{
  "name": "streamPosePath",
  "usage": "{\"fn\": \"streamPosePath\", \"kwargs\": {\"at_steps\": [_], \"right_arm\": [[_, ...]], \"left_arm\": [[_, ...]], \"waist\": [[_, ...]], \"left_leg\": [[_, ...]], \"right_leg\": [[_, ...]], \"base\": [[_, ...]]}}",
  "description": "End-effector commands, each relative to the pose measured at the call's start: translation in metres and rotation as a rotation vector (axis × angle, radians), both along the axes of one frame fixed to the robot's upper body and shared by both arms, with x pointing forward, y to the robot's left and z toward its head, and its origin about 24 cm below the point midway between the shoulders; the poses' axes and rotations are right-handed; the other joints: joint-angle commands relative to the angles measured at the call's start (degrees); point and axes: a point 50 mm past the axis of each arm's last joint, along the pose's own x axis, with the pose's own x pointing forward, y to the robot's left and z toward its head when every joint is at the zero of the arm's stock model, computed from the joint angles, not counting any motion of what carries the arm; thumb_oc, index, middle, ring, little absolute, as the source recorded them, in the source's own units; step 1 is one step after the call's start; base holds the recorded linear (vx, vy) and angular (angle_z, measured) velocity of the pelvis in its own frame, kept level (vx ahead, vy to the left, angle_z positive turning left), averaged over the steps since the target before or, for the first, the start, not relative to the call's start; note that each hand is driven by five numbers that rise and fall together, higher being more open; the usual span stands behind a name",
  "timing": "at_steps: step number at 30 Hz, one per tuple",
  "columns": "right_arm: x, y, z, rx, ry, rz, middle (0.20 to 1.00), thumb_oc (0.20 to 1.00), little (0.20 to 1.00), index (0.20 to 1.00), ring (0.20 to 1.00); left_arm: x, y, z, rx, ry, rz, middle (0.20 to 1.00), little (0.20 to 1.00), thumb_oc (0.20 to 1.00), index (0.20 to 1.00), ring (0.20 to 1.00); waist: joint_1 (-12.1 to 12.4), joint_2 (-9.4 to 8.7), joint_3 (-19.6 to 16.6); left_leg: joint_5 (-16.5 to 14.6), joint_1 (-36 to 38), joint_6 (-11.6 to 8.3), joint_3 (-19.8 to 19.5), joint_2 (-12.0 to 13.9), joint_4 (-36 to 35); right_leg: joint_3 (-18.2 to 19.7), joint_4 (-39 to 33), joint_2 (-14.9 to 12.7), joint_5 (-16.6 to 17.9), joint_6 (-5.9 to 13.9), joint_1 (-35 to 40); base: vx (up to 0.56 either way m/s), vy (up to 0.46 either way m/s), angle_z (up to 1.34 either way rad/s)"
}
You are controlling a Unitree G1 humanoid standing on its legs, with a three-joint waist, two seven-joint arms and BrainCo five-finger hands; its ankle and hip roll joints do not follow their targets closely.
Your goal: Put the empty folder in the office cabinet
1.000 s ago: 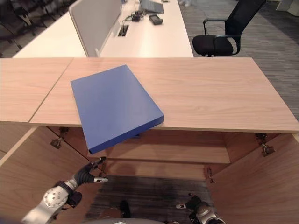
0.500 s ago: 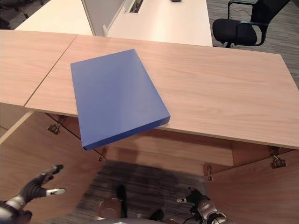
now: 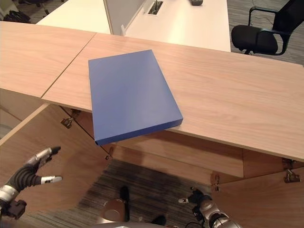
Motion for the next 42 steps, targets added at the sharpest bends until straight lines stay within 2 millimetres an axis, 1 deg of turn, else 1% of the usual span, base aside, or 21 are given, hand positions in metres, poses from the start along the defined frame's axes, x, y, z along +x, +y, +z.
{"fn": "streamPosePath", "kwargs": {"at_steps": [1,2,5,6,7,8,9,10,11,13,15,20,24,25,28,29,35,36,38,39,42], "right_arm": [[0.001,0.013,-0.003,0.034,-0.010,0.020,1.000,1.000,1.000,1.000,1.000],[-0.001,0.014,-0.004,0.038,0.000,0.029,1.000,1.000,1.000,1.000,1.000],[-0.003,0.017,-0.005,0.045,0.027,0.057,1.000,1.000,1.000,1.000,1.000],[-0.003,0.017,-0.005,0.047,0.026,0.057,1.000,1.000,1.000,1.000,1.000],[-0.003,0.018,-0.006,0.046,0.030,0.062,1.000,1.000,1.000,1.000,1.000],[-0.004,0.021,-0.007,0.048,0.044,0.079,1.000,1.000,1.000,1.000,1.000],[-0.005,0.021,-0.007,0.048,0.049,0.084,1.000,1.000,1.000,1.000,1.000],[-0.004,0.022,-0.007,0.050,0.049,0.084,1.000,1.000,1.000,1.000,1.000],[-0.005,0.023,-0.008,0.055,0.057,0.098,1.000,1.000,1.000,1.000,1.000],[-0.005,0.025,-0.008,0.059,0.058,0.099,1.000,1.000,1.000,1.000,1.000],[-0.008,0.027,-0.009,0.068,0.068,0.100,1.000,1.000,1.000,1.000,1.000],[-0.011,0.029,-0.011,0.071,0.076,0.102,1.000,1.000,1.000,1.000,1.000],[-0.012,0.031,-0.012,0.068,0.083,0.108,1.000,1.000,1.000,1.000,1.000],[-0.011,0.030,-0.011,0.063,0.081,0.109,1.000,1.000,1.000,1.000,1.000],[-0.009,0.031,-0.011,0.058,0.074,0.106,1.000,1.000,1.000,1.000,1.000],[-0.006,0.030,-0.010,0.050,0.063,0.099,1.000,1.000,1.000,1.000,1.000],[-0.003,0.029,-0.008,0.045,0.053,0.081,1.000,1.000,1.000,1.000,1.000],[-0.001,0.029,-0.007,0.042,0.044,0.078,1.000,1.000,1.000,1.000,1.000],[0.000,0.028,-0.007,0.038,0.043,0.077,1.000,1.000,1.000,1.000,1.000],[0.003,0.030,-0.006,0.040,0.031,0.080,1.000,1.000,1.000,1.000,1.000],[0.005,0.029,-0.005,0.037,0.022,0.082,1.000,1.000,1.000,1.000,1.000]], "left_arm": [[-0.004,0.016,0.018,-0.030,-0.161,0.095,1.000,1.000,1.000,1.000,1.000],[-0.001,0.013,0.027,0.010,-0.192,0.077,1.000,1.000,1.000,1.000,1.000],[0.008,-0.006,0.055,0.155,-0.281,-0.033,1.000,1.000,1.000,1.000,1.000],[0.008,-0.007,0.056,0.158,-0.281,-0.033,1.000,1.000,1.000,1.000,1.000],[0.009,-0.012,0.062,0.183,-0.308,-0.057,1.000,1.000,1.000,1.000,1.000],[0.013,-0.023,0.077,0.257,-0.359,-0.119,1.000,1.000,1.000,1.000,1.000],[0.014,-0.026,0.083,0.292,-0.381,-0.133,1.000,1.000,1.000,1.000,1.000],[0.015,-0.027,0.083,0.295,-0.382,-0.132,1.000,1.000,1.000,1.000,1.000],[0.016,-0.034,0.097,0.374,-0.421,-0.176,1.000,1.000,1.000,1.000,1.000],[0.016,-0.034,0.098,0.377,-0.421,-0.175,1.000,1.000,1.000,1.000,1.000],[0.015,-0.035,0.106,0.434,-0.453,-0.168,1.000,1.000,1.000,1.000,1.000],[0.016,-0.044,0.112,0.446,-0.488,-0.212,1.000,1.000,1.000,1.000,1.000],[0.021,-0.051,0.110,0.456,-0.503,-0.231,1.000,1.000,1.000,1.000,1.000],[0.024,-0.055,0.111,0.506,-0.504,-0.235,1.000,1.000,1.000,1.000,1.000],[0.027,-0.061,0.109,0.547,-0.512,-0.238,1.000,1.000,1.000,1.000,1.000],[0.030,-0.063,0.103,0.570,-0.503,-0.228,1.000,1.000,1.000,1.000,1.000],[0.035,-0.060,0.094,0.661,-0.478,-0.171,1.000,1.000,1.000,1.000,1.000],[0.037,-0.058,0.088,0.710,-0.456,-0.139,1.000,1.000,1.000,1.000,1.000],[0.038,-0.057,0.086,0.729,-0.454,-0.127,1.000,1.000,1.000,1.000,1.000],[0.039,-0.058,0.080,0.715,-0.445,-0.126,1.000,1.000,1.000,1.000,1.000],[0.039,-0.058,0.075,0.698,-0.435,-0.120,1.000,1.000,1.000,1.000,1.000]], "waist": [[1.38,-1.18,-2.60],[1.37,-1.28,-2.80],[1.30,-1.57,-3.38],[1.37,-1.66,-3.30],[1.30,-1.77,-3.43],[1.18,-1.94,-3.62],[1.09,-1.92,-3.76],[1.18,-2.02,-3.68],[1.00,-1.99,-4.07],[1.03,-2.18,-4.04],[1.10,-2.36,-4.25],[0.79,-2.64,-4.30],[0.39,-2.82,-4.42],[-0.10,-2.84,-4.40],[-0.26,-2.94,-4.31],[-0.79,-3.20,-4.26],[-1.14,-3.42,-4.09],[-1.40,-3.63,-3.96],[-1.51,-3.69,-3.92],[-1.87,-3.89,-3.91],[-2.06,-3.96,-3.85]], "left_leg": [[4.55,-2.99,-4.81,-0.30,6.67,2.21],[4.60,-2.95,-4.95,-0.23,6.88,2.28],[4.40,-2.45,-5.25,-0.08,7.48,2.51],[4.39,-2.40,-5.28,-0.04,7.50,2.52],[4.36,-2.12,-5.36,0.12,7.59,2.46],[4.34,-1.55,-5.48,0.47,7.88,2.44],[4.32,-1.43,-5.51,0.55,7.98,2.51],[4.30,-1.36,-5.53,0.59,8.00,2.53],[4.25,-1.05,-5.62,1.03,8.30,2.75],[4.21,-0.97,-5.64,1.10,8.32,2.77],[3.98,-0.71,-5.60,1.22,8.23,3.04],[3.19,-0.69,-5.42,1.42,8.30,4.48],[2.86,-0.52,-5.38,1.68,8.39,5.13],[2.77,-0.39,-5.36,1.87,8.42,5.21],[2.57,-0.32,-5.23,1.93,8.36,5.38],[2.24,-0.17,-5.01,1.94,8.26,5.66],[1.92,-0.16,-4.86,1.86,8.10,6.07],[1.72,-0.20,-4.81,1.90,8.09,6.39],[1.62,-0.21,-4.80,2.00,8.08,6.52],[1.50,-0.19,-4.76,2.07,8.10,6.70],[1.32,-0.13,-4.68,2.18,8.07,6.86]], "right_leg": [[6.82,-4.92,2.22,3.50,-0.13,1.46],[6.92,-5.05,2.43,3.42,-0.28,1.69],[7.15,-5.44,2.76,3.32,-0.60,2.41],[7.19,-5.49,2.79,3.33,-0.61,2.46],[7.29,-5.61,2.86,3.29,-0.66,2.62],[7.49,-5.81,2.98,3.25,-0.78,3.08],[7.58,-5.86,2.98,3.27,-0.79,3.22],[7.63,-5.90,2.99,3.28,-0.80,3.28],[7.61,-6.05,3.02,3.22,-0.84,3.71],[7.68,-6.08,3.02,3.23,-0.84,3.76],[7.88,-6.15,3.00,3.24,-0.89,4.14],[8.18,-6.09,2.83,3.13,-0.94,4.67],[8.35,-6.09,2.79,3.19,-0.91,5.05],[8.44,-6.06,2.75,3.28,-0.86,5.12],[8.54,-6.01,2.70,3.40,-0.75,5.20],[8.83,-5.92,2.62,3.51,-0.67,5.26],[9.19,-5.90,2.56,3.64,-0.52,5.30],[9.45,-5.86,2.51,3.68,-0.45,5.36],[9.53,-5.83,2.48,3.70,-0.41,5.35],[9.68,-5.77,2.41,3.79,-0.38,5.36],[9.81,-5.71,2.35,3.80,-0.36,5.36]], "base": [[0.03,-0.056,0.06],[0.03,-0.058,0.07],[0.02,-0.031,0.04],[0.03,-0.026,-0.04],[0.03,-0.037,-0.10],[0.03,-0.044,-0.08],[0.02,-0.034,-0.05],[0.00,0.000,0.00],[0.00,0.000,0.00],[0.01,-0.007,-0.04],[0.01,-0.001,-0.02],[0.01,-0.002,-0.03],[0.01,-0.001,-0.03],[0.01,0.001,-0.06],[0.01,0.002,-0.08],[0.01,0.004,-0.04],[0.00,0.002,-0.01],[0.00,0.000,0.00],[0.00,0.000,0.00],[0.00,0.000,0.00],[0.00,0.000,0.00]]}}
